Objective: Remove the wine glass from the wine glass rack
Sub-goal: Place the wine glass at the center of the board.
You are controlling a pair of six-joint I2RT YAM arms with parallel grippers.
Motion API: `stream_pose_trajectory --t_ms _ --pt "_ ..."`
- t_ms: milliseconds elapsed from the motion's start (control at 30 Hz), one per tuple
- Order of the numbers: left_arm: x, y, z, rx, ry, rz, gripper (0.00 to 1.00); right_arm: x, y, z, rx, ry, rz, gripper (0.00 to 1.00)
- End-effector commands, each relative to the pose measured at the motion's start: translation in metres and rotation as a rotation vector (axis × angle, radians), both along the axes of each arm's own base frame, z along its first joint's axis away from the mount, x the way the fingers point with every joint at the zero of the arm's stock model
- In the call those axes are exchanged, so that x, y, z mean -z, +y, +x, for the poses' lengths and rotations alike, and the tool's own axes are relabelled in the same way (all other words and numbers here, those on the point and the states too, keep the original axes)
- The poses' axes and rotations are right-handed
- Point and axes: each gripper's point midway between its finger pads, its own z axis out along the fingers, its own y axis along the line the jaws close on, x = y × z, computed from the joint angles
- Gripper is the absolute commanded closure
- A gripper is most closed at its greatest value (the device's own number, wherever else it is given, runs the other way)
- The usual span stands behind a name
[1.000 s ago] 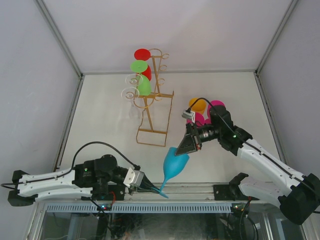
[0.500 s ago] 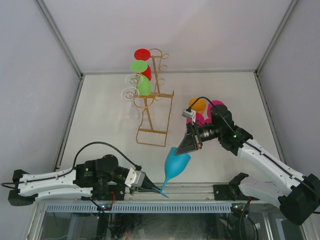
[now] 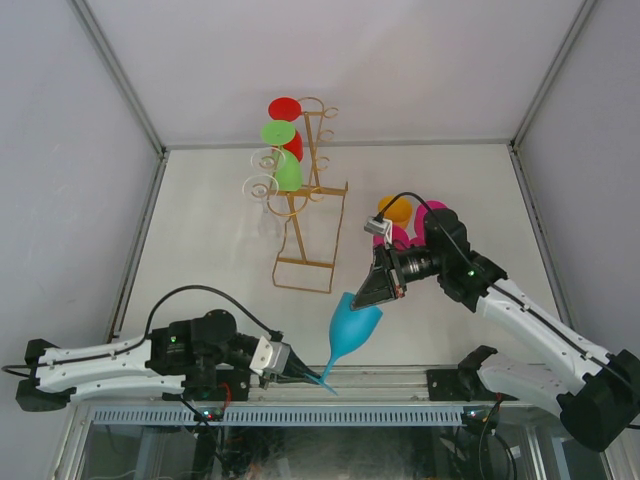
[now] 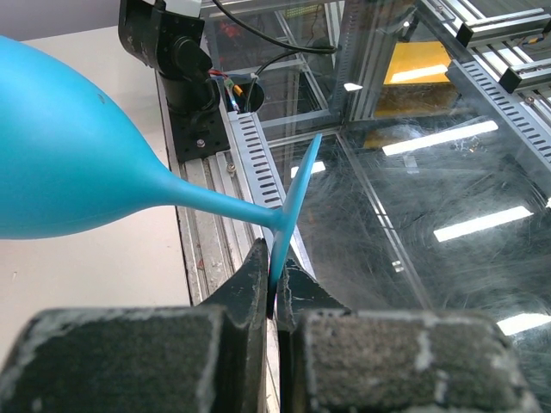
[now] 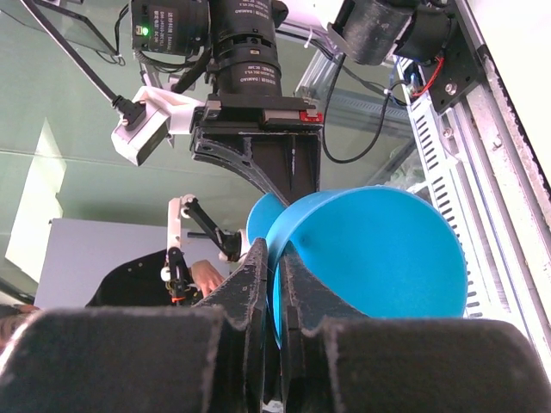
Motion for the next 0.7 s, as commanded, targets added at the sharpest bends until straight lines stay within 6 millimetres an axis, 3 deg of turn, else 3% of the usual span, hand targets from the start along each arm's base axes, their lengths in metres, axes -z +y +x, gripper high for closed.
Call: stream_pose_trajectory --t_ms 0,267,367,667 --pt "-0.019 -0.001 0.011 -0.072 0.008 -0.020 0.97 -0.031 -0.001 -0.005 -0.016 -0.112 0.089 1.00" --pt "-0.021 0.000 0.012 -0.079 0.007 -0.014 0.93 -0.031 0.001 -0.002 0.015 -0.129 0.086 1.00" --pt "-0.019 0.001 0.015 -0.093 -0.005 -0.006 0.87 -0.032 0.001 -0.002 0.017 -0.134 0.090 1.00" --pt "-0.025 0.001 0.027 -0.155 -0.036 -0.036 0.54 -0.032 -0.002 -0.003 0.050 -0.155 0.080 1.00"
